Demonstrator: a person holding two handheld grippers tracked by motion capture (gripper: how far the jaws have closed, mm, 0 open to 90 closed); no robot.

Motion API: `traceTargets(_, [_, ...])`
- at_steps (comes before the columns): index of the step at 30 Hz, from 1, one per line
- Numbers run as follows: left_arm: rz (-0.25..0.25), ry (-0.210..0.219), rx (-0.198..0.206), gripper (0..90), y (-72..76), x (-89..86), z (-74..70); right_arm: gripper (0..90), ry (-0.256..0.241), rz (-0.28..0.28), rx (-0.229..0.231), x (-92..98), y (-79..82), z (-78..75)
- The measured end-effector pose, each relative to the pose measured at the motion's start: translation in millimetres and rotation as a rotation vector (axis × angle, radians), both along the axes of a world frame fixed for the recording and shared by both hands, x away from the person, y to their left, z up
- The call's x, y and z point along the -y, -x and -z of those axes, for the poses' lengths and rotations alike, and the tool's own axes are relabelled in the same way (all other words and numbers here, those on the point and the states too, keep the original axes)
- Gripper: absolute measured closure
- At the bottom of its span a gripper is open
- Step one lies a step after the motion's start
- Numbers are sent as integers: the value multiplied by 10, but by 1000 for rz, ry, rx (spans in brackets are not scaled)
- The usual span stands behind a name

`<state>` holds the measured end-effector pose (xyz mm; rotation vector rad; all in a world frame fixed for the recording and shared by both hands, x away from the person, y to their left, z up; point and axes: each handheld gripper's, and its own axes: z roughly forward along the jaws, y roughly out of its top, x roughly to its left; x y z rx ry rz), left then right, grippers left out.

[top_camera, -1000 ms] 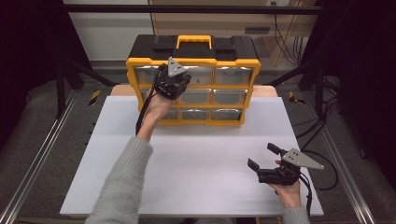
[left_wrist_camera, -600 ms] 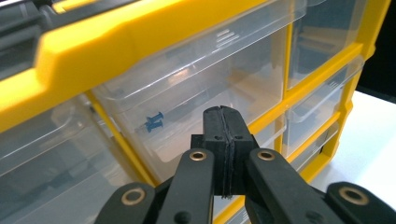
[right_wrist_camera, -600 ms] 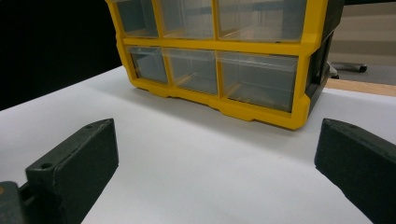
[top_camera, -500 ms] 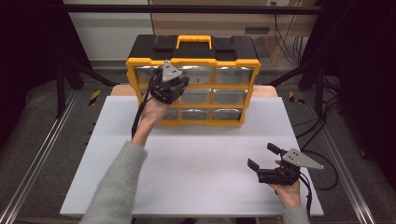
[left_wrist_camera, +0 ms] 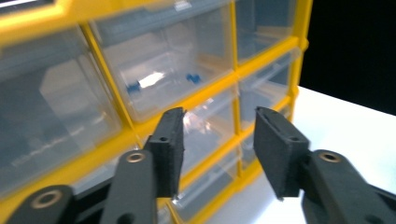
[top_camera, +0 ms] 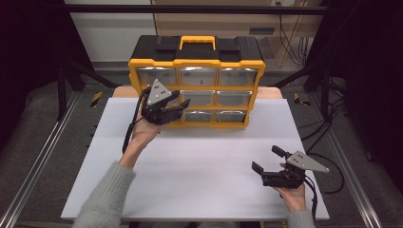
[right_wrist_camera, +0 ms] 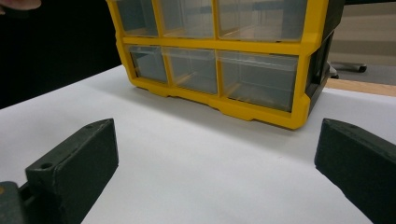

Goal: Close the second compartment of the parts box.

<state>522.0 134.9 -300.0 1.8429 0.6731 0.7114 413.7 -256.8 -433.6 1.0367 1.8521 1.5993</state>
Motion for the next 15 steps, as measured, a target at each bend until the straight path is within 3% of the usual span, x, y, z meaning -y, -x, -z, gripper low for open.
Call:
traceTargets(4, [11, -11, -3, 365, 108, -48, 100, 3, -6, 0, -2, 0, 4, -5])
traceTargets(10, [4, 8, -14, 217, 281, -138, 237, 3, -1, 3, 0, -1, 4, -6])
traceTargets(13, [-5, 6, -2, 170, 361, -187, 299, 3, -3, 5, -2, -2, 4, -6])
traceTargets(15, [2, 23, -17, 142, 411, -220, 341, 3, -5, 2, -3, -5, 5, -6])
